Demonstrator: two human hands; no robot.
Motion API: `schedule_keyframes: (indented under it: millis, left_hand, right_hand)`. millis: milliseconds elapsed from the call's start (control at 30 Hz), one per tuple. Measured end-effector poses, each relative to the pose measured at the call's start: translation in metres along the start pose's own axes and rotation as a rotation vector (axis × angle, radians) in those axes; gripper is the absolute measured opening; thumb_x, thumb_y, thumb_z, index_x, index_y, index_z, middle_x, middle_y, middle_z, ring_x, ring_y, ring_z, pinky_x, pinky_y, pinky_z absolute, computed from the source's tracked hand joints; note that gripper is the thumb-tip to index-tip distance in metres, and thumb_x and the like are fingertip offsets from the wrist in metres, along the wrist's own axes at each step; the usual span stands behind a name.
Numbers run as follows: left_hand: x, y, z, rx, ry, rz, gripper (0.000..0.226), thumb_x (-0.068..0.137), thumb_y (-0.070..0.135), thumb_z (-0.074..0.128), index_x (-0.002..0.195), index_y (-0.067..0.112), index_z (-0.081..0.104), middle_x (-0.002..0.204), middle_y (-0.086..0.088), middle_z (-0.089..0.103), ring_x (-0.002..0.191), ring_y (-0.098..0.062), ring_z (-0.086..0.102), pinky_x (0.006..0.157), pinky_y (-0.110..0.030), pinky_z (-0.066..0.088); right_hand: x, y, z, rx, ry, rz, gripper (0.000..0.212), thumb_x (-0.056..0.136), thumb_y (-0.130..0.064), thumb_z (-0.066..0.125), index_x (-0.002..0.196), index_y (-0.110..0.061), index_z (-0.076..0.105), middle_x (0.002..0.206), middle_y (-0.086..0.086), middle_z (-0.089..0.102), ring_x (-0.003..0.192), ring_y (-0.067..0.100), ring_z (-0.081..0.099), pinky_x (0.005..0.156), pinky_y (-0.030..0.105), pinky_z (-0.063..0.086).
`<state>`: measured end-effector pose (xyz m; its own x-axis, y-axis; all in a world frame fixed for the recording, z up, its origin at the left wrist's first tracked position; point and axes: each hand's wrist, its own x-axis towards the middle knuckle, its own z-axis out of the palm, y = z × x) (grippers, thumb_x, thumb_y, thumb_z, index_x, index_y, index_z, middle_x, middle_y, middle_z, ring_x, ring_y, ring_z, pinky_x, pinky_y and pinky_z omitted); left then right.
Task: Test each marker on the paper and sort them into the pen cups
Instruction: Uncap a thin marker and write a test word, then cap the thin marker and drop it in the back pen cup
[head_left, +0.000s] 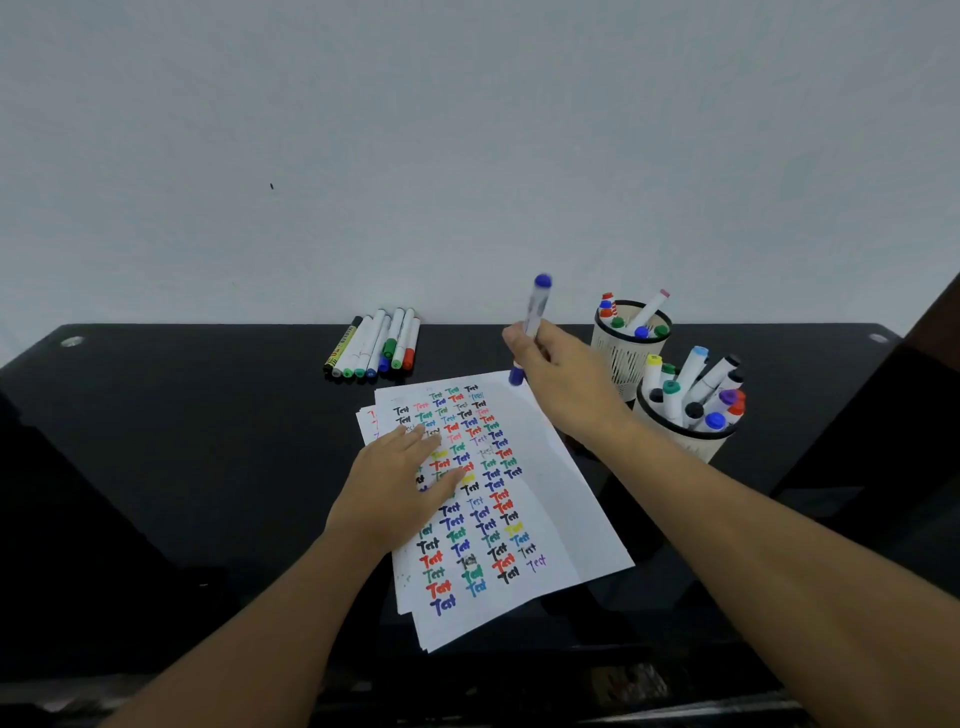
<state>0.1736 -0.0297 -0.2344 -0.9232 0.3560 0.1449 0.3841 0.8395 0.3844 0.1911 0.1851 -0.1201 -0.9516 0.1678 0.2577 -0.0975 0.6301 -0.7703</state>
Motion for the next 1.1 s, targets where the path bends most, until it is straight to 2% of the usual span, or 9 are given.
schedule_keyframes:
  millis: [67, 200, 400, 533, 633, 733, 867, 1000, 1100]
  left_hand:
    - [0.0, 0.0, 0.0, -0.007, -0.009, -0.004, 0.072, 0.093, 0.072, 0.047, 0.153, 0.031, 0.043, 0.162, 0.006, 0.036, 0.152, -0.013, 0.025, 0.123, -0.036, 0.016]
    - [0.0, -0.002, 0.0, -0.017, -0.015, -0.015, 0.074, 0.092, 0.073, 0.047, 0.153, 0.032, 0.044, 0.162, 0.007, 0.036, 0.152, -0.013, 0.025, 0.123, -0.038, 0.016]
    - [0.003, -0.001, 0.0, -0.009, -0.025, -0.025, 0.074, 0.092, 0.073, 0.046, 0.153, 0.032, 0.043, 0.162, 0.008, 0.035, 0.152, -0.012, 0.025, 0.124, -0.037, 0.016]
    - [0.002, -0.003, 0.001, -0.039, -0.009, -0.032, 0.072, 0.091, 0.072, 0.049, 0.151, 0.031, 0.047, 0.161, 0.009, 0.037, 0.15, -0.01, 0.026, 0.123, -0.034, 0.015]
    - [0.002, -0.004, 0.001, -0.043, -0.014, -0.027, 0.073, 0.091, 0.073, 0.048, 0.151, 0.031, 0.047, 0.161, 0.008, 0.037, 0.15, -0.01, 0.026, 0.124, -0.036, 0.017]
    - [0.002, -0.003, -0.001, -0.05, -0.01, -0.023, 0.071, 0.092, 0.07, 0.05, 0.151, 0.03, 0.048, 0.161, 0.008, 0.037, 0.15, -0.011, 0.027, 0.125, -0.037, 0.017]
    - [0.001, -0.003, -0.001, -0.054, -0.012, -0.027, 0.072, 0.091, 0.072, 0.05, 0.15, 0.031, 0.048, 0.161, 0.008, 0.037, 0.15, -0.012, 0.027, 0.125, -0.038, 0.019]
    - [0.001, -0.002, -0.002, -0.05, -0.011, -0.031, 0.072, 0.09, 0.072, 0.05, 0.15, 0.031, 0.049, 0.161, 0.008, 0.037, 0.15, -0.012, 0.027, 0.124, -0.037, 0.018]
    - [0.002, -0.003, -0.002, -0.05, -0.013, -0.04, 0.074, 0.089, 0.073, 0.05, 0.15, 0.031, 0.048, 0.161, 0.006, 0.036, 0.151, -0.014, 0.026, 0.125, -0.039, 0.018]
  right_hand:
    - [0.008, -0.004, -0.008, -0.114, 0.059, -0.025, 0.04, 0.108, -0.051, 0.043, 0.096, -0.018, 0.062, 0.075, -0.004, 0.063, 0.065, 0.007, 0.055, 0.063, 0.028, 0.043]
    - [0.03, -0.007, -0.035, -0.27, 0.148, -0.087, 0.027, 0.107, -0.04, 0.052, 0.122, -0.018, 0.05, 0.083, -0.001, 0.069, 0.075, 0.016, 0.065, 0.069, 0.036, 0.051]
    - [0.067, 0.014, -0.09, -0.357, 0.262, 0.015, 0.026, 0.102, -0.041, 0.057, 0.114, -0.019, 0.051, 0.091, 0.004, 0.073, 0.083, 0.027, 0.068, 0.078, 0.046, 0.057]
    - [0.078, 0.031, -0.109, -0.403, 0.279, 0.067, 0.03, 0.104, -0.039, 0.057, 0.122, -0.017, 0.05, 0.099, 0.006, 0.07, 0.084, 0.027, 0.069, 0.076, 0.046, 0.058]
    - [0.08, 0.041, -0.116, -0.474, 0.255, 0.095, 0.032, 0.105, -0.037, 0.057, 0.126, -0.014, 0.05, 0.1, 0.008, 0.066, 0.083, 0.029, 0.065, 0.07, 0.039, 0.049]
    - [0.08, 0.05, -0.117, -0.514, 0.189, 0.122, 0.033, 0.104, -0.038, 0.057, 0.125, -0.013, 0.05, 0.099, 0.01, 0.066, 0.083, 0.029, 0.064, 0.068, 0.038, 0.048]
    - [0.08, 0.056, -0.116, -0.476, 0.135, 0.174, 0.033, 0.103, -0.048, 0.056, 0.11, -0.016, 0.057, 0.095, 0.004, 0.067, 0.078, 0.021, 0.061, 0.069, 0.034, 0.045]
    - [0.083, 0.06, -0.118, -0.468, 0.114, 0.169, 0.026, 0.101, -0.042, 0.062, 0.109, -0.017, 0.065, 0.104, 0.004, 0.067, 0.092, 0.023, 0.063, 0.072, 0.036, 0.05]
    - [0.083, 0.063, -0.118, -0.496, 0.051, 0.187, 0.028, 0.098, -0.042, 0.068, 0.109, -0.016, 0.068, 0.103, 0.005, 0.067, 0.093, 0.022, 0.062, 0.077, 0.039, 0.055]
